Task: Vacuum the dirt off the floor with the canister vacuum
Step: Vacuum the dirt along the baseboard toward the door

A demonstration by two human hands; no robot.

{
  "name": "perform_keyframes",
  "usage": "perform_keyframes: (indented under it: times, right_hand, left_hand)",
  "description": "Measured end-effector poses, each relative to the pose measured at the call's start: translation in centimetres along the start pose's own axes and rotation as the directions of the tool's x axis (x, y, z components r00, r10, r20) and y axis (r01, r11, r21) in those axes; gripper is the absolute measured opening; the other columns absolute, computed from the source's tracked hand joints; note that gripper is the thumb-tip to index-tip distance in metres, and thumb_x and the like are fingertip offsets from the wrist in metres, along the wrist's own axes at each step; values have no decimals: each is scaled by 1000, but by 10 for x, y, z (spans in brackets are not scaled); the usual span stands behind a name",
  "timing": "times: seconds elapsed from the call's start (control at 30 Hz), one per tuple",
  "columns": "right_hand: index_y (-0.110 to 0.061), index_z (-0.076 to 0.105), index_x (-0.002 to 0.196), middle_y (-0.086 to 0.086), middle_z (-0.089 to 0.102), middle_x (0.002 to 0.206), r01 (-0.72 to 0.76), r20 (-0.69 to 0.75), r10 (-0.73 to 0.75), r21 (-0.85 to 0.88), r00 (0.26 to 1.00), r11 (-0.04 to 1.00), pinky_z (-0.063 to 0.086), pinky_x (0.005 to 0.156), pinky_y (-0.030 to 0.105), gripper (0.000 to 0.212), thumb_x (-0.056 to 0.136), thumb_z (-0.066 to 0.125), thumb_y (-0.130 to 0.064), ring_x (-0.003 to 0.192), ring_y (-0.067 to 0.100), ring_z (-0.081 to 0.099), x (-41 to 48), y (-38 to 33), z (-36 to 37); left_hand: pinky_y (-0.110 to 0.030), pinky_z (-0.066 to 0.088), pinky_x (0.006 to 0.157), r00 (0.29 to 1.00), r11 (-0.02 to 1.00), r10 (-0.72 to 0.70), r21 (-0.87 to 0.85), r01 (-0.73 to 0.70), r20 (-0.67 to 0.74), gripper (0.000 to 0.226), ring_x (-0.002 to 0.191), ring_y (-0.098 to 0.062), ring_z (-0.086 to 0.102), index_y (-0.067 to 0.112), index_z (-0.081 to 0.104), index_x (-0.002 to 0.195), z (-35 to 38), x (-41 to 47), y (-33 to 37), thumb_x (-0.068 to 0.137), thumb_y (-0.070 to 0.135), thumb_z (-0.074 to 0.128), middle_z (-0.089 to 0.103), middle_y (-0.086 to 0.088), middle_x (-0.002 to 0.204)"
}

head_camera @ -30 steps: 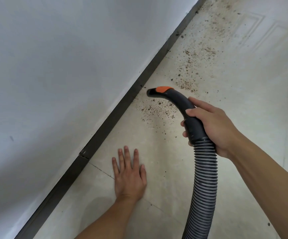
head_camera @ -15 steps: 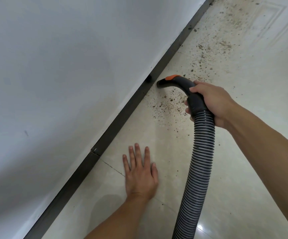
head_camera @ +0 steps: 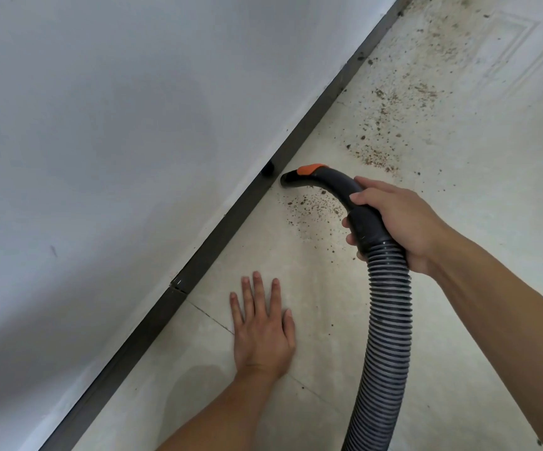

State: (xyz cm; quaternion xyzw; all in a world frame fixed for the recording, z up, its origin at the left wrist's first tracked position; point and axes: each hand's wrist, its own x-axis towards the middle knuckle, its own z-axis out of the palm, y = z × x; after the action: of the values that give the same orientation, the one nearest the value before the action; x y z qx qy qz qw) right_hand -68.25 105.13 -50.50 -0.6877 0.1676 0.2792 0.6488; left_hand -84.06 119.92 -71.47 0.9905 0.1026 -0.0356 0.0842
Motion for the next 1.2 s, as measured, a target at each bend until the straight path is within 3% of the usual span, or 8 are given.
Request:
perform_keyframes:
  times: [0.37,0.6,0.77,0.9,1.2]
  right_hand:
    - [-32,56,138,19,71,86,-9,45,10,-28,999,1000,52,46,30,46,96,59,-13,59,27,64,-26,20,8]
    - [-27,51,142,22,69,94,47,-146,-52,-36,988,998,54,45,30,49,96,59,-14,55,25,64,-5,-4,-18]
    - [-28,55,132,16,68,80,70,-234,-63,21,970,997,54,47,32,37,96,59,-21,51,25,65,9,-29,-47]
    - [-22,55,128,16,67,84,3,-190,-3,4,982,1000,54,48,31,32,96,59,-24,52,24,66,11,-34,-52]
    - [-31,56,133,14,71,78,-30,-117,27,-28,993,999,54,49,32,39,95,59,-22,55,24,66,-10,-10,-53]
  left_hand:
    - [-55,15,114,1000,1000,-4,2,4,8,64,148,-34,11,16,28,150,-1,0,0,93,44,35,18,-18,158]
    - [-55,16,114,1000,1000,3,-11,-3,-4,62,148,-34,12,15,30,149,0,0,0,93,42,33,18,-18,158]
    - [-55,15,114,1000,1000,-1,-14,1,1,62,148,-34,12,15,30,149,0,0,1,94,42,31,18,-18,158]
    - [-55,15,114,1000,1000,0,-14,0,-6,62,148,-34,13,14,31,149,0,0,0,93,41,31,19,-18,158]
    - [-55,15,115,1000,1000,-4,-6,4,-5,61,148,-34,11,16,29,150,1,2,0,94,42,27,17,-18,159]
